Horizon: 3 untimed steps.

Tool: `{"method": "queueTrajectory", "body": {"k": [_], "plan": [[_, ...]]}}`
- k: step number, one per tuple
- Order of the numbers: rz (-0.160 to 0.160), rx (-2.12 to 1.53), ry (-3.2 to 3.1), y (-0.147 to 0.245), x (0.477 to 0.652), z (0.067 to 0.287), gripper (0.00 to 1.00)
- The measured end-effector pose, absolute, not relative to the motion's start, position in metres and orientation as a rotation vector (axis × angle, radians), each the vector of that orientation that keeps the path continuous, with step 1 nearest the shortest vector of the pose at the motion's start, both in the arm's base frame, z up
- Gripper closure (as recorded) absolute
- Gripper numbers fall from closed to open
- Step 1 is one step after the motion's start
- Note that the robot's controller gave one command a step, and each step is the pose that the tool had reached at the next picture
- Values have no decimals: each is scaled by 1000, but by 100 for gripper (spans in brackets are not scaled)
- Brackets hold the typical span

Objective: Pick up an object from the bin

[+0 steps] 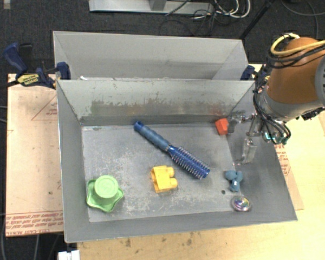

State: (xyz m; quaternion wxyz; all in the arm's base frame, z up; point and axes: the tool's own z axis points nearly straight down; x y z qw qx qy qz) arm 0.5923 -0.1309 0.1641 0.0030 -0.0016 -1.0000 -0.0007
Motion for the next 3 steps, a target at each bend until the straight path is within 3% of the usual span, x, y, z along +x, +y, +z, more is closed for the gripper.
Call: {"method": "queueTrajectory", "body": {"k": [1,2,3], "plan": [[-4,241,-3128,-140,554,67,0],[-1,246,-3133,-139,556,71,100],[5,187,-3148,-138,549,253,100]]}}
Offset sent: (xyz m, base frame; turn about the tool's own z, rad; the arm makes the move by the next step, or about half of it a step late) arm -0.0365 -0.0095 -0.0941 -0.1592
